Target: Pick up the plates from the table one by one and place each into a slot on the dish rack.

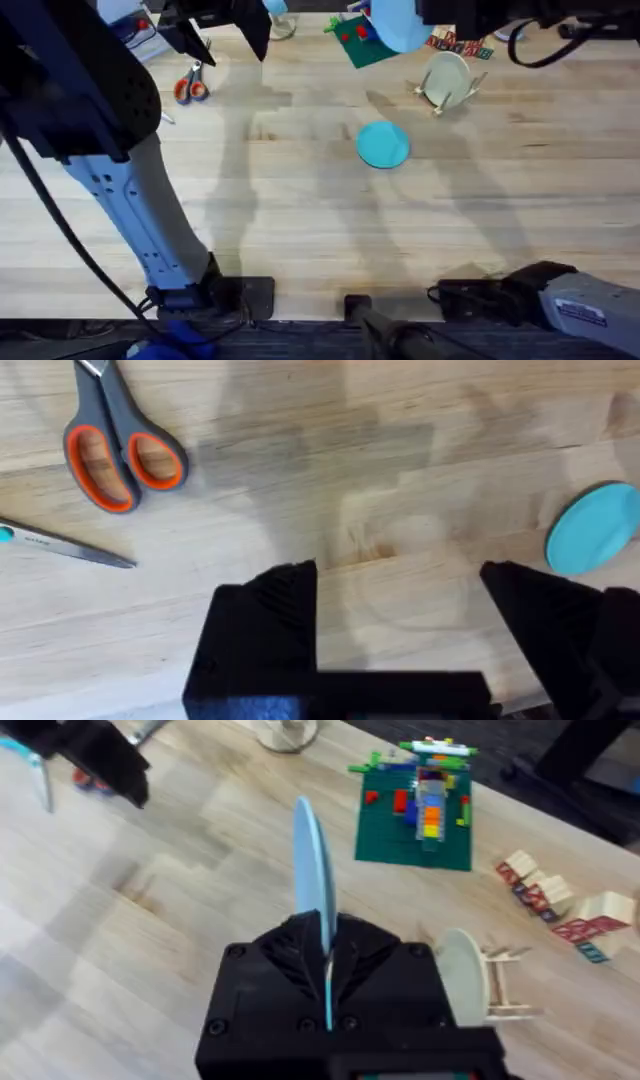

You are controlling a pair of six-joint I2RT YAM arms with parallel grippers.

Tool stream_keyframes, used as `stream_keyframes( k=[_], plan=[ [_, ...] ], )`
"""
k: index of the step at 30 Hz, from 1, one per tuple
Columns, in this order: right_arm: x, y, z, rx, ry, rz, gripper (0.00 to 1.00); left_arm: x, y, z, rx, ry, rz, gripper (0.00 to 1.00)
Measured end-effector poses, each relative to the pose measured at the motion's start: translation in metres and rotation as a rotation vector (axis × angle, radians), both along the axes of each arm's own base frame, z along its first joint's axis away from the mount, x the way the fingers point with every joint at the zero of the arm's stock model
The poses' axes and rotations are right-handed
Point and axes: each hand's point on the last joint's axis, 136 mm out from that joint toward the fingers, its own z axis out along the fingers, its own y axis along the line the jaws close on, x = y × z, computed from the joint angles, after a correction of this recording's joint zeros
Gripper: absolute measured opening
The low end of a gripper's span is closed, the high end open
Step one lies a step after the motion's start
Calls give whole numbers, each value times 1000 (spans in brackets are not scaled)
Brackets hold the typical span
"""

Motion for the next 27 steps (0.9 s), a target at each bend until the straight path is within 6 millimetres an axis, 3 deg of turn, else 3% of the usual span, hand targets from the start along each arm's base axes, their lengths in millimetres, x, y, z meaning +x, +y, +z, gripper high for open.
stream_keyframes(
  k=[7,27],
  plan=[
    [8,-21,-1,-95,-46,16,30,0,0,0,0,0,0,994],
    [32,-114,5,-301,-140,-52,30,0,0,0,0,1,0,995]
  ],
)
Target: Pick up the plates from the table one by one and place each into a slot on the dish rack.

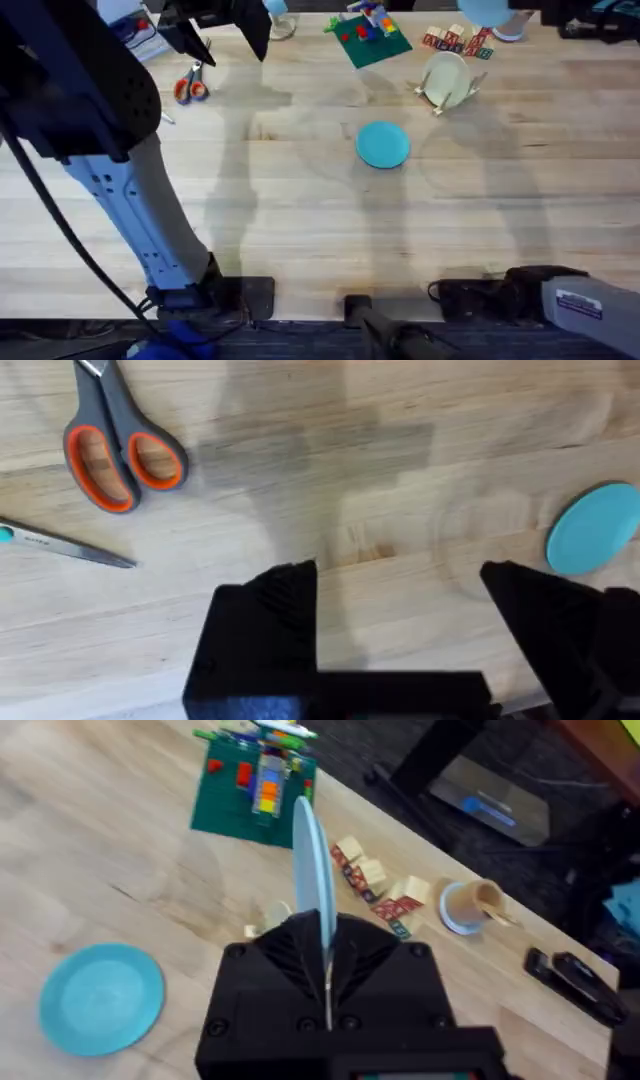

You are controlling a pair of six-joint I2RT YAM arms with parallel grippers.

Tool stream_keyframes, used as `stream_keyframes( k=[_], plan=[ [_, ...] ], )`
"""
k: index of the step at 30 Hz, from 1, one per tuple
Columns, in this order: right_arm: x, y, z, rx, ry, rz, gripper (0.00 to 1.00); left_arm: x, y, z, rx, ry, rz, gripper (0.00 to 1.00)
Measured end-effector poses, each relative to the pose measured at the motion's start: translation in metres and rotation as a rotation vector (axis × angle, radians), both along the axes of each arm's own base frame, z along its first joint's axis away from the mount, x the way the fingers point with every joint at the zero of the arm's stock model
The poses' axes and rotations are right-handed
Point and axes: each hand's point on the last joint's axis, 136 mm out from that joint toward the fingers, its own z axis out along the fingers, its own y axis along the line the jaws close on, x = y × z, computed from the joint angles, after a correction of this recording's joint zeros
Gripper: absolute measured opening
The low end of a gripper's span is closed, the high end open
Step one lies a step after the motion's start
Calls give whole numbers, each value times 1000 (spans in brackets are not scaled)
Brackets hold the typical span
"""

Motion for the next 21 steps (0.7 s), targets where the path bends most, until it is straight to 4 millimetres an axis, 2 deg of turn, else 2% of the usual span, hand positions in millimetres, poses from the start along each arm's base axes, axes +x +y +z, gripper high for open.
stream_keyframes(
  k=[11,21],
  plan=[
    [14,-21,-8,-12,3,-44,30,0,0,0,0,0,0,993],
    [15,-52,-7,-16,-1,-120,30,0,0,0,0,0,0,994]
  ],
)
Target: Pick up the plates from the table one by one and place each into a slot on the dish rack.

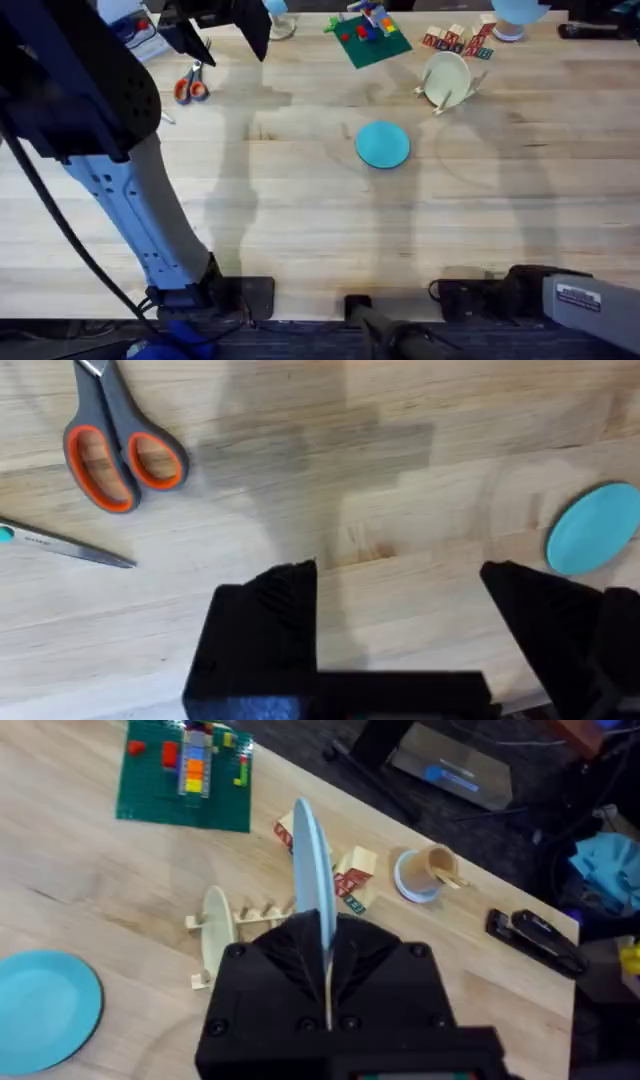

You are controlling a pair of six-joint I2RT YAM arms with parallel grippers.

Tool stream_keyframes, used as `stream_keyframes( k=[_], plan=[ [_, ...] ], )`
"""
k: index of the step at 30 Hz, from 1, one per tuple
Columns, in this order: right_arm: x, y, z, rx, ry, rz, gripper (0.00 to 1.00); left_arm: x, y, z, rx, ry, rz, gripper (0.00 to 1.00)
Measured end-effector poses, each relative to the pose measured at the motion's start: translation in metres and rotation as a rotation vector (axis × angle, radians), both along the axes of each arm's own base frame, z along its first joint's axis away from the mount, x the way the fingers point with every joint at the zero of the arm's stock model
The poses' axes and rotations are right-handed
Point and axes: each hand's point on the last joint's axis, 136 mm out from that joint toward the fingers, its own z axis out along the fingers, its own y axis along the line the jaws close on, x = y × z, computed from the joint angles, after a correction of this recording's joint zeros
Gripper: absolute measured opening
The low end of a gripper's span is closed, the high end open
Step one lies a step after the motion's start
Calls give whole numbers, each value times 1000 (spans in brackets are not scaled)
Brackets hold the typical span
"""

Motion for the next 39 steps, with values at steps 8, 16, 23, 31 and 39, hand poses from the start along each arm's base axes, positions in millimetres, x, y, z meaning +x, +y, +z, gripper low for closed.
stream_keyframes(
  k=[8,16,23,31,39],
  plan=[
    [0,-7,0,0,0,-17,31,0,0,0,0,-1,0,994],
    [4,-4,-6,15,11,1,31,0,0,0,0,0,0,994],
    [14,-2,-25,33,55,17,31,0,0,0,0,0,0,994],
    [13,0,-30,72,72,51,31,0,0,0,0,0,0,994],
    [2,5,-46,95,149,75,31,0,0,0,0,0,0,994]
  ],
)
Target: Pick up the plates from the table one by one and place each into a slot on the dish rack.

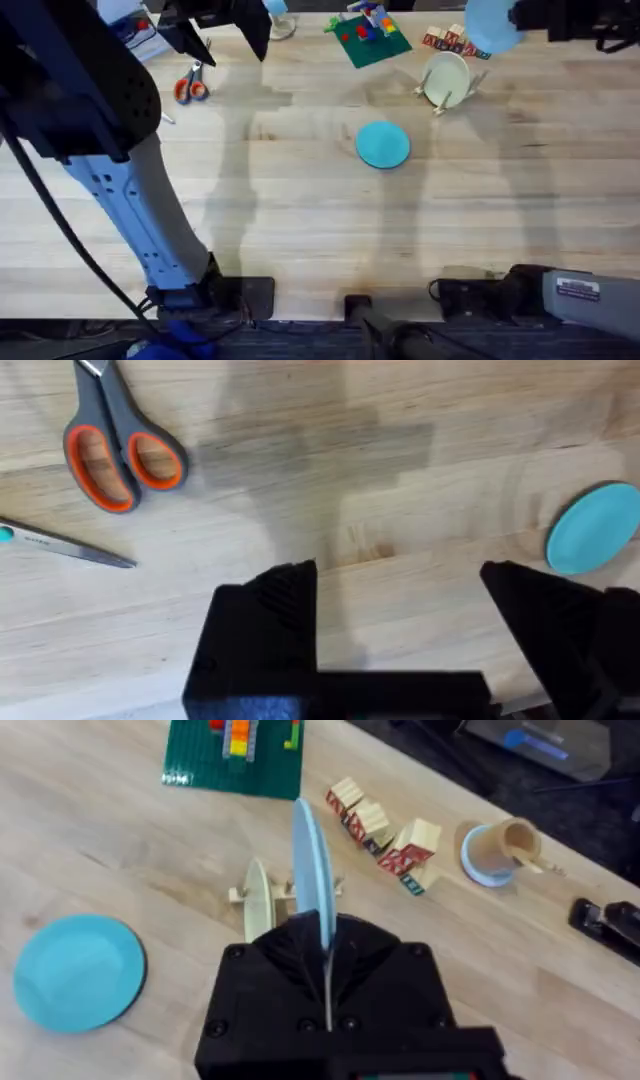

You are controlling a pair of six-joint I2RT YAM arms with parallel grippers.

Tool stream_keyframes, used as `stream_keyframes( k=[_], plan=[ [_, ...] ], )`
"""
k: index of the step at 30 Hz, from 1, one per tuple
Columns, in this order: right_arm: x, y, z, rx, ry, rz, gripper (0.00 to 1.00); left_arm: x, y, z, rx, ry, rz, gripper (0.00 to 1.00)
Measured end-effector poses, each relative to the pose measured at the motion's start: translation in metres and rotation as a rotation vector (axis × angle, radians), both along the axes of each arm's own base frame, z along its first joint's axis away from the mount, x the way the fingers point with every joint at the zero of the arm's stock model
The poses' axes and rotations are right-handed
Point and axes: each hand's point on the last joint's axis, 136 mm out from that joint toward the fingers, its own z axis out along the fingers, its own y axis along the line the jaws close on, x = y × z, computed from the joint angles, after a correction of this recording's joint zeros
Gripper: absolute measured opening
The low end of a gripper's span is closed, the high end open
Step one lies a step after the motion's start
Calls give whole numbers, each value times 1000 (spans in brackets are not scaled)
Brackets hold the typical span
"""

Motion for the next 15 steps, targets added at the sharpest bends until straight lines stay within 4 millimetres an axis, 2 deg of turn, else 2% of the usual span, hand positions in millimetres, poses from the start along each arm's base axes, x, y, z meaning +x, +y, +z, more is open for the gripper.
stream_keyframes(
  k=[15],
  plan=[
    [-1,-4,-6,-48,10,37,31,0,0,0,0,0,0,994]
  ],
)
